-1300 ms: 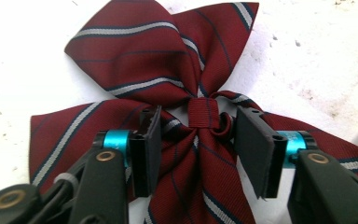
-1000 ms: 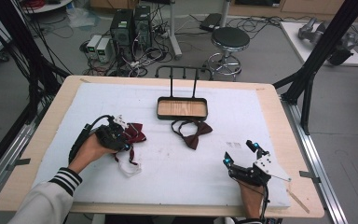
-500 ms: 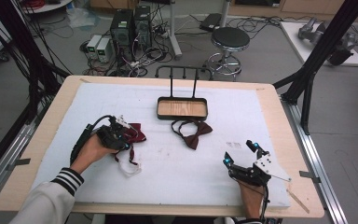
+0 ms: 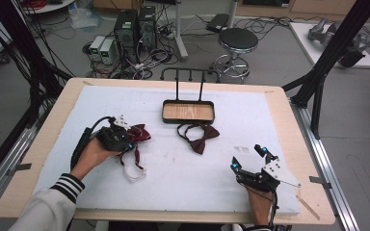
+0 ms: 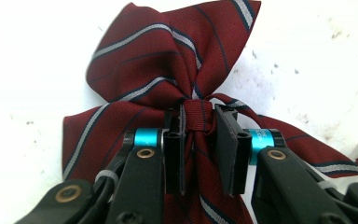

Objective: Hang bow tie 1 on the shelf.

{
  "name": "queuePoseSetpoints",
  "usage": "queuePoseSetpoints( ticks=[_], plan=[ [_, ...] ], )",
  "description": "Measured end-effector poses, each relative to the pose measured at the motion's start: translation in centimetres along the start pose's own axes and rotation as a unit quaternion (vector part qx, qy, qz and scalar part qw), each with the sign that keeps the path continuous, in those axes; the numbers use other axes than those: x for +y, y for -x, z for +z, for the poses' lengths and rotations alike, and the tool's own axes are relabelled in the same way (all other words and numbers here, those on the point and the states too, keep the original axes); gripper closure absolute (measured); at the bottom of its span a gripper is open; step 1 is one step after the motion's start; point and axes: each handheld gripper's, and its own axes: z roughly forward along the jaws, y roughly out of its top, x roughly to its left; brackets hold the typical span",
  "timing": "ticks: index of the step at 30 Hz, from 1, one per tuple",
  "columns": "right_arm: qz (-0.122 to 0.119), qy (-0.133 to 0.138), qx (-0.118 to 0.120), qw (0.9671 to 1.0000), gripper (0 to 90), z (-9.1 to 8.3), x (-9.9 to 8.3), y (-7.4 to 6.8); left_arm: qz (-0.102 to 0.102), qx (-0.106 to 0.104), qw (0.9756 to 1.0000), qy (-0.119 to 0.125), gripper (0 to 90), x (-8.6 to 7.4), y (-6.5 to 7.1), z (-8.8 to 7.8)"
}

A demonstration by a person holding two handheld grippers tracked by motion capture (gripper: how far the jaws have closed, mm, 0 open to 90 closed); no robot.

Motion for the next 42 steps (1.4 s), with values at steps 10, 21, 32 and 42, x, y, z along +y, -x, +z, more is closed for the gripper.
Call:
queuePoseSetpoints(
  ticks=[10, 21, 32, 42],
  plan=[
    [0.0, 0.001, 0.0, 1.0, 7.2, 0.0, 0.0, 0.0, 0.006, 0.023, 0.9979, 0.06, 73.8, 0.9, 0.1, -1.5],
    [-0.001, 0.0, 0.0, 1.0, 7.2, 0.0, 0.0, 0.0, 0.002, 0.037, 0.993, 0.112, 73.8, 2.2, 0.0, -2.7],
    [0.001, -0.001, 0.0, 1.0, 7.2, 0.0, 0.0, 0.0, -0.004, 0.047, 0.9879, 0.148, 73.8, 3.9, -0.3, -3.4],
    [0.001, -0.001, -0.001, 1.0, 7.2, 0.0, 0.0, 0.0, -0.011, 0.058, 0.982, 0.179, 73.8, 5.5, -0.6, -3.8]
  ],
)
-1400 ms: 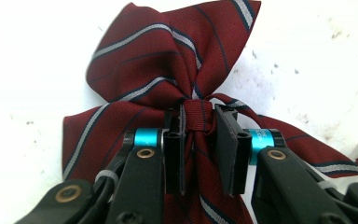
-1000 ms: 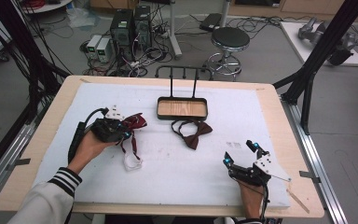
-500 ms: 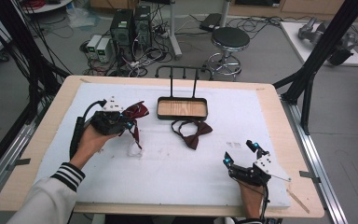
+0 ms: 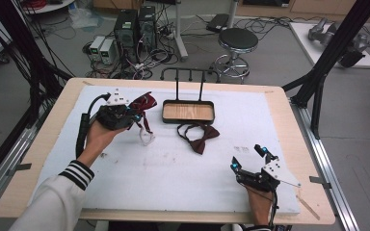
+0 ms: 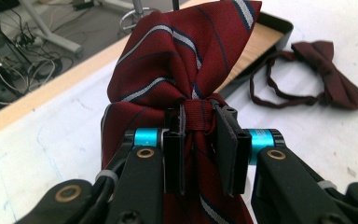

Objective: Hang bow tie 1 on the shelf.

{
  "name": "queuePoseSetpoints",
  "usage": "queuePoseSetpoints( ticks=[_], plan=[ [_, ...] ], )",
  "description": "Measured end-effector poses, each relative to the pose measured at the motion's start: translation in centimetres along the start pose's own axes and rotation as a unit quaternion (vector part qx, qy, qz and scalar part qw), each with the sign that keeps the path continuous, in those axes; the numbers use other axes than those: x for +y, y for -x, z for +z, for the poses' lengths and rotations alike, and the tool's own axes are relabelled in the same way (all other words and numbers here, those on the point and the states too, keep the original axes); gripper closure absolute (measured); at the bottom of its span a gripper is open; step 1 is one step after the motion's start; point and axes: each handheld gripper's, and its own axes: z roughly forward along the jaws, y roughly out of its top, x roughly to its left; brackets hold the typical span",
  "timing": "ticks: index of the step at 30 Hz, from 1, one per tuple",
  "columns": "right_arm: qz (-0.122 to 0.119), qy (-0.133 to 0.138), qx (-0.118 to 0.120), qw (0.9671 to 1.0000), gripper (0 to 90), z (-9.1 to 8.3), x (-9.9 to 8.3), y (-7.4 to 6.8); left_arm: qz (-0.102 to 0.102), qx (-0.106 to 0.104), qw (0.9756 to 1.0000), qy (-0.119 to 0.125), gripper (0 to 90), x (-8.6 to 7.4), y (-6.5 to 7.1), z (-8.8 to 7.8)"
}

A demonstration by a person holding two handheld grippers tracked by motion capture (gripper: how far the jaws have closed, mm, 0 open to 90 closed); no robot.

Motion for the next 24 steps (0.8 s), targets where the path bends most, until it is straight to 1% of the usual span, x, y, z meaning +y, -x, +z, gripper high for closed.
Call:
queuePoseSetpoints(
  ticks=[5, 7, 10, 17, 20, 22, 24],
  plan=[
    [0.0, 0.0, 0.0, 1.0, 7.2, 0.0, 0.0, 0.0, 0.004, 0.006, 0.9998, 0.017, 73.9, 1.3, 0.0, 0.1],
    [0.0, 0.0, 0.0, 1.0, 7.2, 0.0, 0.0, 0.0, 0.002, 0.007, 0.9997, 0.025, 73.9, 1.8, 0.0, 0.2],
    [0.0, 0.0, 0.0, 1.0, 7.2, 0.0, 0.0, 0.0, -0.006, 0.002, 0.9992, 0.041, 73.9, 2.3, -0.2, 0.5],
    [0.0, 0.0, 0.0, 1.0, 7.2, 0.0, 0.0, 0.0, -0.023, 0.002, 0.9974, 0.069, 73.9, 3.3, -0.5, 0.9],
    [0.0, 0.0, 0.0, 1.0, 7.2, 0.0, 0.0, 0.0, -0.023, 0.004, 0.9968, 0.077, 73.9, 3.7, -0.5, 1.0],
    [0.001, 0.0, 0.0, 1.0, 7.2, 0.0, 0.0, 0.0, -0.025, 0.001, 0.9961, 0.084, 73.9, 4.0, -0.6, 1.1],
    [0.0, 0.0, 0.0, 1.0, 7.2, 0.0, 0.0, 0.0, -0.023, 0.003, 0.9957, 0.09, 73.9, 4.3, -0.6, 1.3]
  ],
)
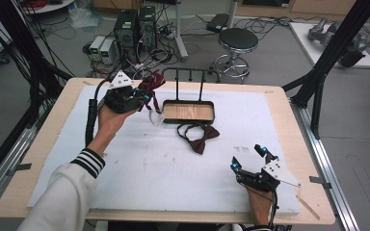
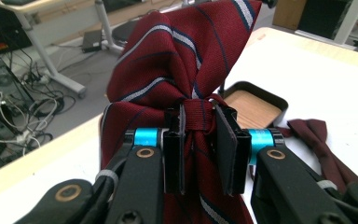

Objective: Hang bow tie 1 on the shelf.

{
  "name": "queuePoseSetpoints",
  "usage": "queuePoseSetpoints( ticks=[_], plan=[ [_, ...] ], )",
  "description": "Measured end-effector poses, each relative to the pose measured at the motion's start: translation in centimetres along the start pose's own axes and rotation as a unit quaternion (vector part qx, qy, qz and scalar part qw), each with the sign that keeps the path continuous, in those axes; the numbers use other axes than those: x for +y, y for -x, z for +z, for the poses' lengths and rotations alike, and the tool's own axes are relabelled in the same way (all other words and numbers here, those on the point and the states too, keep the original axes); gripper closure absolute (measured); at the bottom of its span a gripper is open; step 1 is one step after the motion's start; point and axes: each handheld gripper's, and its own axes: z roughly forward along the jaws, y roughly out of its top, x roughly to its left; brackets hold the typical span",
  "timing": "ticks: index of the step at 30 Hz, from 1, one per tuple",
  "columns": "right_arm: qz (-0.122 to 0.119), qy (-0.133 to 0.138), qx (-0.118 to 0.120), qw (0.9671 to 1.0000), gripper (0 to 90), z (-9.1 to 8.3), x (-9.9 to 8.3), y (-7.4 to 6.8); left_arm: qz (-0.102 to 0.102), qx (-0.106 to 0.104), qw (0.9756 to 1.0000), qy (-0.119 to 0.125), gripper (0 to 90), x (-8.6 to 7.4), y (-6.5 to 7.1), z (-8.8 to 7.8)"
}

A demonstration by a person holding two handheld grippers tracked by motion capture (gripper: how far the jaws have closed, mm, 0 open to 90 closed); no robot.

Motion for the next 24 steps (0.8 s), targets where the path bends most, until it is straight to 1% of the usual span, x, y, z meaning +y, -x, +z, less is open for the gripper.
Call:
queuePoseSetpoints(
  ticks=[1, 3, 4, 6, 10, 17, 20, 22, 23, 24],
  plan=[
    [0.001, 0.0, 0.0, 1.0, 7.2, 0.0, 0.0, 0.0, -0.001, -0.002, 1.0, 0.002, 73.9, 0.1, 0.0, 0.1],
    [-0.001, 0.001, 0.0, 1.0, 7.2, 0.0, 0.0, 0.0, -0.005, -0.001, 0.9999, 0.014, 73.9, 0.3, -0.1, 0.4],
    [0.0, 0.0, 0.0, 1.0, 7.2, 0.0, 0.0, 0.0, -0.009, -0.003, 0.9998, 0.016, 74.0, 0.4, -0.2, 0.5],
    [0.0, 0.0, 0.0, 1.0, 7.2, 0.0, 0.0, 0.0, -0.009, -0.001, 0.9998, 0.018, 74.0, 0.5, -0.2, 0.8],
    [-0.001, 0.001, 0.0, 1.0, 7.2, 0.0, 0.0, 0.0, -0.011, -0.004, 0.9996, 0.026, 74.0, 1.1, -0.3, 1.3],
    [0.003, 0.001, -0.002, 1.0, 7.2, 0.0, 0.0, 0.0, -0.02, -0.003, 0.9987, 0.046, 74.0, 2.2, -0.6, 2.0],
    [0.002, 0.001, -0.001, 1.0, 7.2, 0.0, 0.0, 0.0, -0.023, 0.001, 0.9984, 0.052, 74.0, 2.5, -0.7, 2.2],
    [0.002, 0.001, -0.002, 1.0, 7.2, 0.0, 0.0, 0.0, -0.033, 0.003, 0.9979, 0.056, 74.0, 2.5, -0.9, 2.3],
    [0.002, 0.001, -0.002, 1.0, 7.2, 0.0, 0.0, 0.0, -0.037, 0.003, 0.9977, 0.057, 74.0, 2.5, -0.9, 2.4],
    [0.003, 0.001, -0.002, 1.0, 7.2, 0.0, 0.0, 0.0, -0.034, 0.004, 0.9981, 0.052, 74.0, 2.5, -0.9, 2.6]
  ],
)
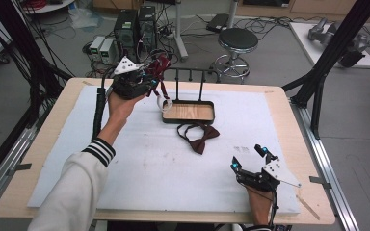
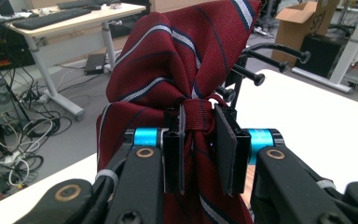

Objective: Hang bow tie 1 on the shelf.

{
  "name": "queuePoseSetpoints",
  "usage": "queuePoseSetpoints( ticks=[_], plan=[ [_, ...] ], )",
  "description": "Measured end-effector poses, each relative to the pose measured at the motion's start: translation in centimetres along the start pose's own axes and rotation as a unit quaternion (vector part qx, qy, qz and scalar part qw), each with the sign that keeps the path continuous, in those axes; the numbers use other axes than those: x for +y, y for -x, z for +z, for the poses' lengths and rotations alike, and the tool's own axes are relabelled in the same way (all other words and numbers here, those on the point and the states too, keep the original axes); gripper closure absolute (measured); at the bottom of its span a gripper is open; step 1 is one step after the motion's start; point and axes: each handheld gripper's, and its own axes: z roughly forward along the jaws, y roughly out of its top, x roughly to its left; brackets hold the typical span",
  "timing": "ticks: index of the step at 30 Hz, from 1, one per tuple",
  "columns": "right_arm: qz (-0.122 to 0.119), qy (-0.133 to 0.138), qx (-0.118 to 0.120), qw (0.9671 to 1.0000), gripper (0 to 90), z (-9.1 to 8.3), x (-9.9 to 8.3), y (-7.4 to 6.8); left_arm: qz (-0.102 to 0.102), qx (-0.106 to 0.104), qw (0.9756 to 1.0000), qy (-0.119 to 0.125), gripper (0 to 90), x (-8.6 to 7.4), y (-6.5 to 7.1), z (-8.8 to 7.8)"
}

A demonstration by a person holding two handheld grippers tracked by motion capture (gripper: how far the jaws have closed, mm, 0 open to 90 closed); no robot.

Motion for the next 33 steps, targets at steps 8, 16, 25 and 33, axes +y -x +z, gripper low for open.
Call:
queuePoseSetpoints(
  ticks=[8, 16, 25, 33],
  plan=[
    [0.0, -0.001, -0.001, 1.0, 7.2, 0.0, 0.0, 0.1, 0.008, 0.008, 0.9999, 0.002, 73.9, 0.9, -0.1, 1.1],
    [0.0, 0.0, 0.0, 1.0, 7.2, 0.0, 0.0, 0.1, 0.001, 0.021, 0.9998, 0.006, 73.9, 1.9, -1.1, 2.1],
    [-0.001, -0.001, -0.002, 1.0, 7.2, 0.1, 0.0, 0.1, -0.002, 0.031, 0.9995, -0.005, 73.9, 2.3, -2.1, 2.4],
    [0.001, 0.0, 0.0, 1.0, 7.2, 0.1, 0.0, 0.1, -0.005, 0.034, 0.9993, -0.013, 74.0, 2.2, -2.1, 3.0]
  ],
)
